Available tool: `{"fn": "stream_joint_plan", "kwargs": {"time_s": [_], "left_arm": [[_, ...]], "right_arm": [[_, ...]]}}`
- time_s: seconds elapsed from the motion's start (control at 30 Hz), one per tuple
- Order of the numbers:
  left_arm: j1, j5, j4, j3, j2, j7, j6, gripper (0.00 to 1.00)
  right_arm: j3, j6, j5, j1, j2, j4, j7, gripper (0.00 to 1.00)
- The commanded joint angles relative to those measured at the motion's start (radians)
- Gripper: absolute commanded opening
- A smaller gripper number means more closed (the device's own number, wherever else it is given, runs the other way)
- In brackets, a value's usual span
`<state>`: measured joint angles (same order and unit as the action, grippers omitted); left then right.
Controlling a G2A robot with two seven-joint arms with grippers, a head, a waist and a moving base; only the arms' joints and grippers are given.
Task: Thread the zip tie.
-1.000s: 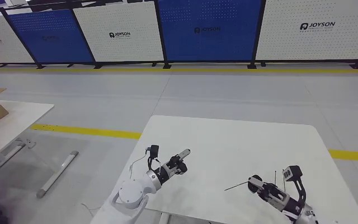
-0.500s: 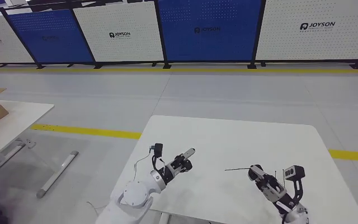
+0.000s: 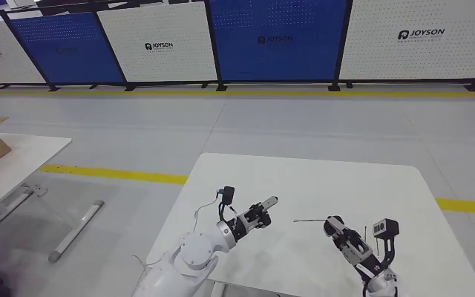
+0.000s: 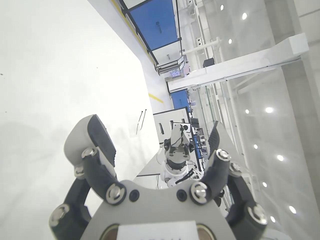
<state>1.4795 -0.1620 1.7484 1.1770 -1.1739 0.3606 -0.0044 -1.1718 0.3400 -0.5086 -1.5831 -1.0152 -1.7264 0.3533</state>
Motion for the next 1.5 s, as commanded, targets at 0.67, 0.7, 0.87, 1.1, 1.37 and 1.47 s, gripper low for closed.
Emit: {"fn": "stream_joint_plan", "kwargs": {"time_s": [0.67,0.7,0.87,1.1,1.37,1.47], "left_arm": [[-0.039,-0.104,-0.041,-0.042,-0.01,0.046,-0.053,1.0],[-0.039,-0.104,-0.041,-0.042,-0.01,0.046,-0.053,1.0],[-0.041,-0.111,-0.032,-0.051,-0.011,0.043,-0.047,1.0],[-0.095,-0.098,-0.06,-0.127,-0.025,0.035,-0.015,1.0],[-0.123,-0.103,-0.088,-0.156,-0.034,0.002,-0.016,1.0],[-0.123,-0.103,-0.088,-0.156,-0.034,0.002,-0.016,1.0]], "right_arm": [[0.123,0.0,0.18,0.044,-0.074,-0.008,-0.292,0.0],[0.123,0.0,0.18,0.044,-0.074,-0.008,-0.292,0.0],[0.123,0.0,0.18,0.044,-0.074,-0.008,-0.292,0.0],[0.123,0.0,0.18,0.044,-0.074,-0.008,-0.292,0.0],[0.123,0.0,0.18,0.044,-0.074,-0.008,-0.292,0.0],[0.132,-0.003,0.204,0.046,-0.08,0.009,-0.31,0.0]]}}
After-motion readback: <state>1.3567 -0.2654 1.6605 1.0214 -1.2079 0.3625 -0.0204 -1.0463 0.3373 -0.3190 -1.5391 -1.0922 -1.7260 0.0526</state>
